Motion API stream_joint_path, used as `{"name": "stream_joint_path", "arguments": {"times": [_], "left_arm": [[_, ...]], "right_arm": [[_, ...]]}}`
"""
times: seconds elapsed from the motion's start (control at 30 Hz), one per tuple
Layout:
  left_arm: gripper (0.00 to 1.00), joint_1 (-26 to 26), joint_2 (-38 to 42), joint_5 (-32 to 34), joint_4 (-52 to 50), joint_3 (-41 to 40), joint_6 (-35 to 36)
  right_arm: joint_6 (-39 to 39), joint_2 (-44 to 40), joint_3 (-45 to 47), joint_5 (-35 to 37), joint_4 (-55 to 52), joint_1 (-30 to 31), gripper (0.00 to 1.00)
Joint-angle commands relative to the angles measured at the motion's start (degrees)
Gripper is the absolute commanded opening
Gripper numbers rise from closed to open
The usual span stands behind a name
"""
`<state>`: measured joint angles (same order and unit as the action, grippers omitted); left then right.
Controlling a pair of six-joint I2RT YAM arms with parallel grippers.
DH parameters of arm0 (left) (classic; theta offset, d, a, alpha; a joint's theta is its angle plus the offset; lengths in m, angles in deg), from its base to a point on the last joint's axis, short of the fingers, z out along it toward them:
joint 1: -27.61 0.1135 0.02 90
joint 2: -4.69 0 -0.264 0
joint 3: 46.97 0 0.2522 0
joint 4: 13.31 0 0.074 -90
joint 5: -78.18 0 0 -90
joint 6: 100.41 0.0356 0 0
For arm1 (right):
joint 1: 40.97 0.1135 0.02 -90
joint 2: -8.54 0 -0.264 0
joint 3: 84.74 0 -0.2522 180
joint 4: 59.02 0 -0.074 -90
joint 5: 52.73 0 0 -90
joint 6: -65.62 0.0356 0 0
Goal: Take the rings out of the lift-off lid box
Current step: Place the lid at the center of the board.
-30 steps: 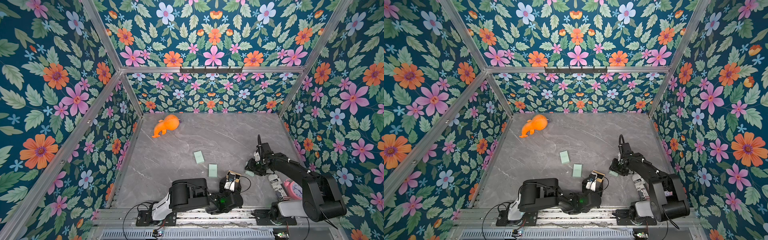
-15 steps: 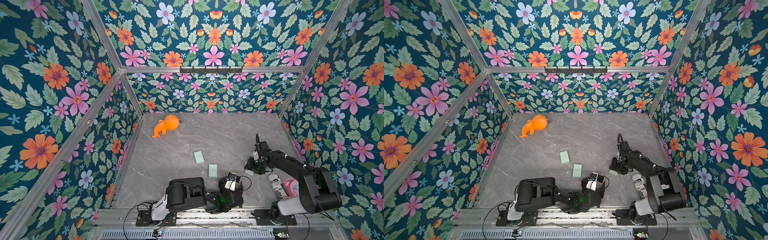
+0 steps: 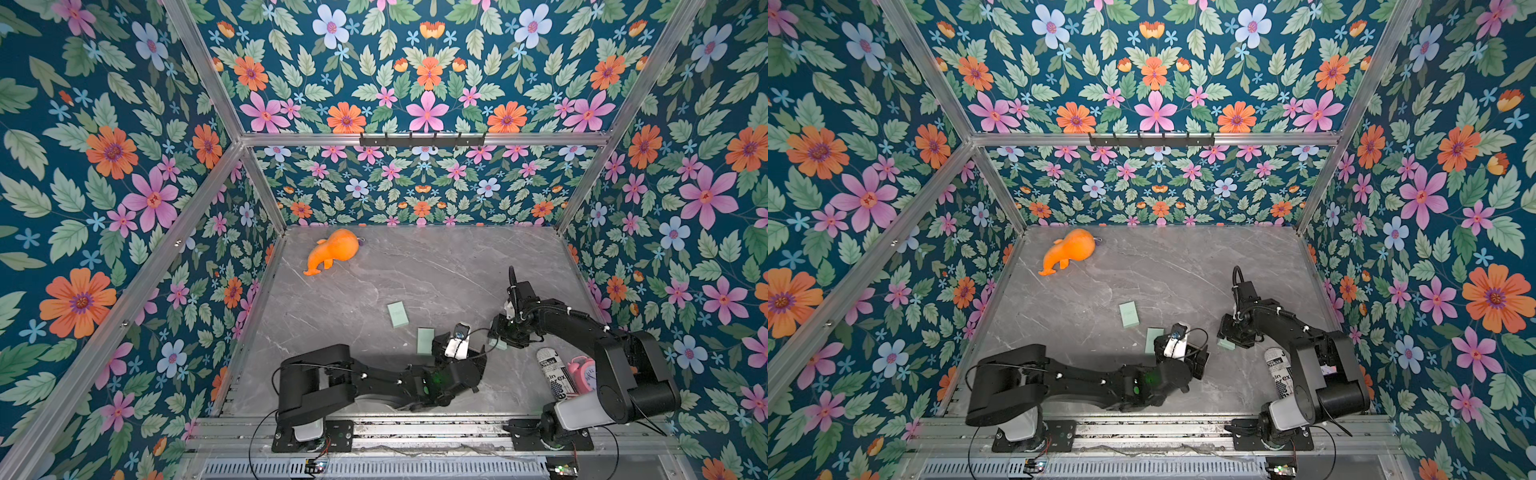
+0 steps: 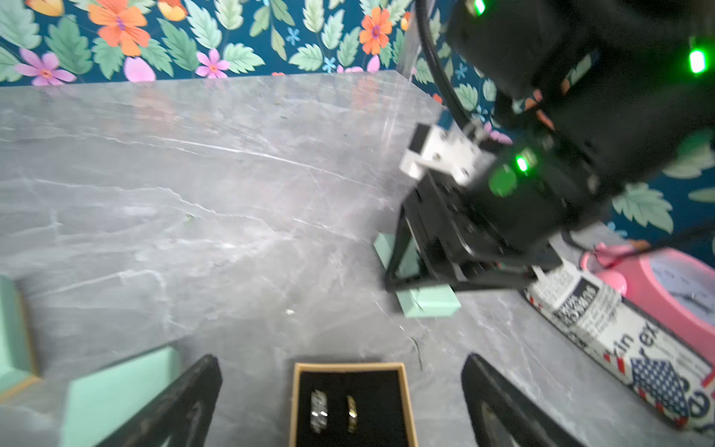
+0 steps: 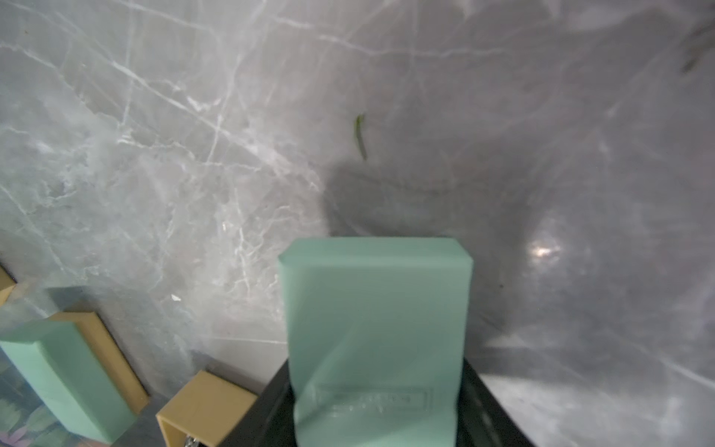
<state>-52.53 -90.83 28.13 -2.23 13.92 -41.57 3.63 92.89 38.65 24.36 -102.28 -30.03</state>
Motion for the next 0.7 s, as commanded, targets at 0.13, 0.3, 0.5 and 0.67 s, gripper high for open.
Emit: {"name": "stream_joint_path", "arguments": {"times": [0.13,0.3,0.5,0.67], "left_arm": [[0.99,6.7,11.6,-7.9,-15.4,-2.4,-4.9],[0.99,9.8,17.2,-12.8,-22.3,-4.9,-11.0],[0.99,10.6,22.7,-12.7,-26.2,-8.9,-17.3],[0.99,10.6,26.3,-12.2,-28.1,-12.4,-23.7]], "right_arm": [[-0.1,-1.5,-0.8,3.9,-4.7,1.4,0.72],[2.3,-9.2,-2.7,8.7,-9.6,6.9,0.68],[7.6,-14.7,-2.9,8.7,-11.8,15.6,0.49],[12.4,-13.7,-2.4,9.6,-11.1,24.6,0.41]]}}
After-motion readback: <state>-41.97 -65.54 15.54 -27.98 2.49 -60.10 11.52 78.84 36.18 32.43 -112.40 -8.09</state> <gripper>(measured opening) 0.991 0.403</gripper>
